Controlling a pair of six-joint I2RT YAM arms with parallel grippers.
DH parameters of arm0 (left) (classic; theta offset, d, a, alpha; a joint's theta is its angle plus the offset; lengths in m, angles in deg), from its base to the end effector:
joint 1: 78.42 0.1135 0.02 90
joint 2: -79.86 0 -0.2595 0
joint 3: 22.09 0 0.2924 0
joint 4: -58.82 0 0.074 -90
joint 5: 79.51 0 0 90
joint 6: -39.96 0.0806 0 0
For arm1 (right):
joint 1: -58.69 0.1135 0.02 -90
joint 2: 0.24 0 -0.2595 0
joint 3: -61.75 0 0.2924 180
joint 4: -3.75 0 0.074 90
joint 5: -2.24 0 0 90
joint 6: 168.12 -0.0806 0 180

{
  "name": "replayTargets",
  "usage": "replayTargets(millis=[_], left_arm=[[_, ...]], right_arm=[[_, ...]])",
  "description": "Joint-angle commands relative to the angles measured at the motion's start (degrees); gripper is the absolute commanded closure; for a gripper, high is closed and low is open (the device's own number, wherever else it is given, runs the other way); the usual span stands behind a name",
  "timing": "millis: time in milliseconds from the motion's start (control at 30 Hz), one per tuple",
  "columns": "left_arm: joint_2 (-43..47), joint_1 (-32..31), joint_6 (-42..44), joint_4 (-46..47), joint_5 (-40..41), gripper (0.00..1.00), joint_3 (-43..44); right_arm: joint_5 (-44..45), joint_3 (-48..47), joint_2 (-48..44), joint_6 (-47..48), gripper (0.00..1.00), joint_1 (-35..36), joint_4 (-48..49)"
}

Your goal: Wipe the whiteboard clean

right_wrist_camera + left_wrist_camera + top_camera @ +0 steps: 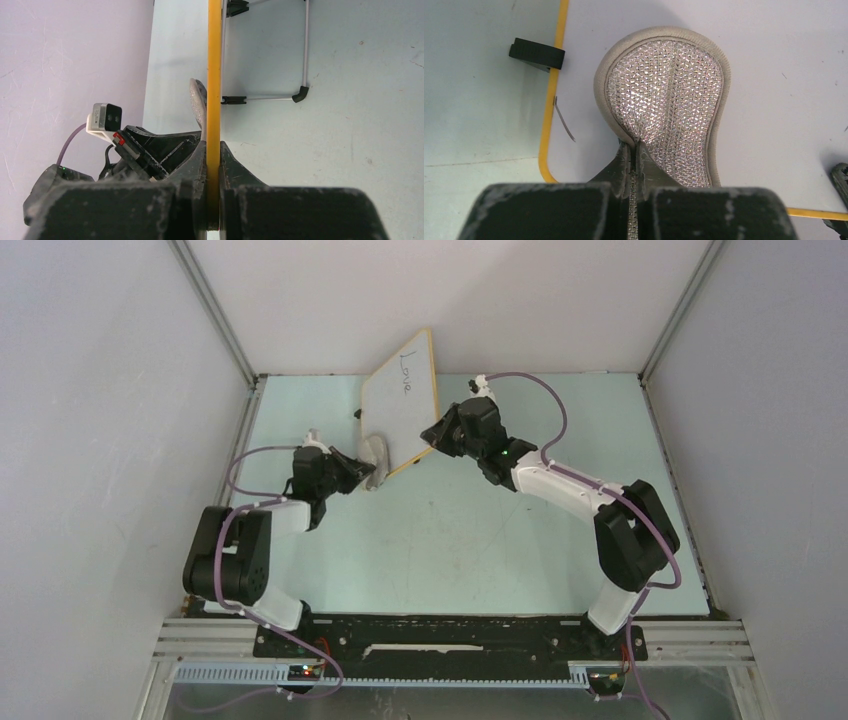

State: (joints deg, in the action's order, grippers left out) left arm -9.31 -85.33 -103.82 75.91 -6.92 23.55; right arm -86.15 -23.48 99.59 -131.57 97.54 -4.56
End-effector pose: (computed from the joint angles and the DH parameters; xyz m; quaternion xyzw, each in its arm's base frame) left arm 0.3578 -0.0677 0.1044 -0.2611 0.8027 -0.3740 0.3843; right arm 0.3827 0.3054 0.2353 0.1136 0.8256 0.3904 0.3912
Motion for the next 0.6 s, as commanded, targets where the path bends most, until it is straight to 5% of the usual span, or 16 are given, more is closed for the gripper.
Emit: replayTargets(millis=[0, 267, 567], left_arm=[[2.6, -0.27, 0.78, -3.69, 0.88, 1.0, -2.96], [-2.2, 6.32, -4.35, -2.96, 0.34, 1.0, -4.25], [-13.11, 9.27, -1.3, -3.68, -5.5, 1.0, 6.67]], right_arm=[[-3.44, 0.58, -3.14, -1.11, 1.0, 0.3, 6.86], [-3.35, 1.4, -4.25, -1.05, 1.0, -0.32, 7.07], [-4.91, 1.4, -3.53, -1.57, 1.0, -0.11, 8.01]])
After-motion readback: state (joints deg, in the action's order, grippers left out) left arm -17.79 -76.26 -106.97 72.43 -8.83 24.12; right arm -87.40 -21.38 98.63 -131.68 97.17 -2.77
